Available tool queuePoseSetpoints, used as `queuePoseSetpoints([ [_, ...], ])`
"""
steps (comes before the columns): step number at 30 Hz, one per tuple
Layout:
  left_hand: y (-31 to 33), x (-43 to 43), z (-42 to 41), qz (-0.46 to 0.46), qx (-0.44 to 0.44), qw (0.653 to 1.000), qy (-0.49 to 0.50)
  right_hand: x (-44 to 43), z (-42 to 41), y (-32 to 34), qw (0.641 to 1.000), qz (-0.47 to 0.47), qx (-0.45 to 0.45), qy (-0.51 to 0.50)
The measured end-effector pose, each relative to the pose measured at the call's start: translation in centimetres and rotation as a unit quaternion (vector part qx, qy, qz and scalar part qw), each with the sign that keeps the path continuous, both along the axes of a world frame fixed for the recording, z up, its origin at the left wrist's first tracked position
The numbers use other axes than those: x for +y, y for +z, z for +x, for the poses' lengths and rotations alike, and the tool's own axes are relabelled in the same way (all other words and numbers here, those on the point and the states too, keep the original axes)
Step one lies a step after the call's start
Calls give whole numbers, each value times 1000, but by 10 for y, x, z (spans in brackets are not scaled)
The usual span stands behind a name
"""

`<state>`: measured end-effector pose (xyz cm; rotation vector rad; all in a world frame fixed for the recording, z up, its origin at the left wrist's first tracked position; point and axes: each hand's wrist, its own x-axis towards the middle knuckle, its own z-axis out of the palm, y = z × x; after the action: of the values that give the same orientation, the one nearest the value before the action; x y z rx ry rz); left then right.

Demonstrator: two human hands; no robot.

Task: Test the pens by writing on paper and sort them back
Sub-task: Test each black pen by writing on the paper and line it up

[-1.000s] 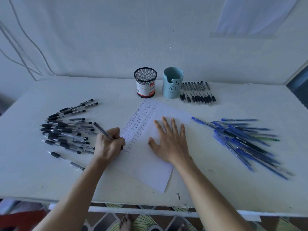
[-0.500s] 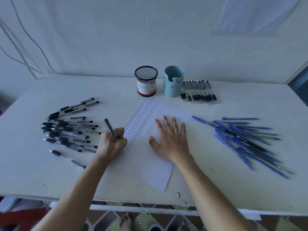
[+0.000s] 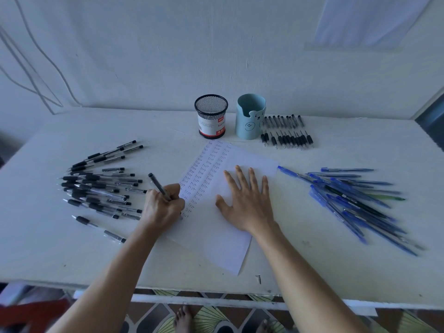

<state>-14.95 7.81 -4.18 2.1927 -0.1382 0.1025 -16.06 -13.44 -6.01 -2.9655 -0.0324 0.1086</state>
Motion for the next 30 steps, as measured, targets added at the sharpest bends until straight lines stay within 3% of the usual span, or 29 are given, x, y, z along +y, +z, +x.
queuePoseSetpoints([
  [30, -3, -3, -3, 13, -20, 1000, -20, 1, 0, 2, 1000, 4, 1, -3],
])
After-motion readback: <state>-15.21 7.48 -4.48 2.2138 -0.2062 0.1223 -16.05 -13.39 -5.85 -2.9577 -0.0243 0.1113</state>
